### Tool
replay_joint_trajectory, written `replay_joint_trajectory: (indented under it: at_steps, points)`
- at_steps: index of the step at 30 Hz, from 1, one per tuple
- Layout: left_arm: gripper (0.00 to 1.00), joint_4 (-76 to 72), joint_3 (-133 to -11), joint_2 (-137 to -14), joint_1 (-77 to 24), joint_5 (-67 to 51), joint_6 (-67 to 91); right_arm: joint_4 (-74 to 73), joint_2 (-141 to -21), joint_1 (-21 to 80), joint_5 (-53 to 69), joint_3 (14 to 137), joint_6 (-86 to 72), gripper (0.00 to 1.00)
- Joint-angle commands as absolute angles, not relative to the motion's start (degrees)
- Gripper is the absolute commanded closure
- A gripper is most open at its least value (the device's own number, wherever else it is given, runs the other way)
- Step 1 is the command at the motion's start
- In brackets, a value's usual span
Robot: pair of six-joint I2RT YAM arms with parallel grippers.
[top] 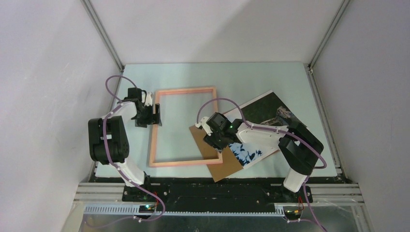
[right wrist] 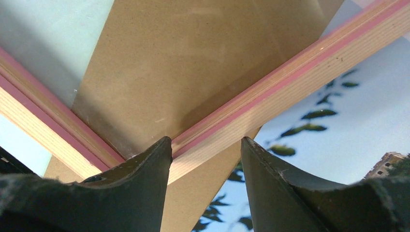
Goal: Put the photo into the frame
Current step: Place the photo frame item in the photo frame, then move the photo frame to the center of the board.
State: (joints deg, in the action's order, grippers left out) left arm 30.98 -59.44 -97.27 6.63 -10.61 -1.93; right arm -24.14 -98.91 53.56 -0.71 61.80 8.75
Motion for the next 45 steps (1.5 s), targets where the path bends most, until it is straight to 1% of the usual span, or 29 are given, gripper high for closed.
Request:
replay_joint_trajectory:
  at_steps: [1,7,11,12,17,24,29,30,31,32,34,45]
  points:
    - [0.15,30.36,-58.73,-94.58,7.28,-9.64,-2.41,-24.59,-95.74,52.69,-2.44,61.66,9.61,0.41]
    - [0.19,30.41,-58.87,-94.96,7.27,-9.27,-2.46,-25.27,-93.86,47.46,4.45,64.10,7.28,0.41]
    - [0.31,30.36,-59.10,-95.52,7.29,-9.63,-2.36,-25.28,-92.64,43.56,8.56,65.51,6.22,0.41]
    - [0.32,30.38,-59.27,-95.62,7.25,-10.01,-2.26,-25.08,-92.29,42.38,9.17,65.77,6.04,0.41]
    - [0.45,30.38,-60.09,-96.72,7.30,-11.09,-2.03,-24.20,-90.93,39.26,9.05,65.92,6.30,0.41]
    - [0.57,30.39,-62.20,-98.92,7.28,-11.27,-1.69,-24.33,-90.18,36.20,8.57,65.89,6.75,0.42]
    - [0.71,30.34,-64.56,-101.23,7.72,-11.48,-0.54,-23.05,-89.74,31.97,9.88,64.73,6.56,0.42]
    - [0.77,30.33,-64.98,-101.90,7.99,-11.54,-0.49,-22.99,-89.78,31.45,10.67,64.62,6.58,0.42]
    - [0.81,30.35,-65.75,-102.24,8.13,-11.54,-0.45,-23.00,-90.01,30.41,11.48,64.54,6.65,0.42]
    - [0.90,30.38,-66.18,-102.96,8.40,-11.62,0.39,-23.01,-90.23,29.97,11.80,64.53,6.75,0.42]
    - [0.99,30.36,-67.41,-103.78,8.92,-11.71,1.67,-22.93,-90.85,28.69,12.24,64.27,7.03,0.41]
    - [1.00,30.53,-73.80,-108.20,12.22,-10.48,2.80,-24.18,-91.79,22.76,12.24,63.95,8.65,0.41]
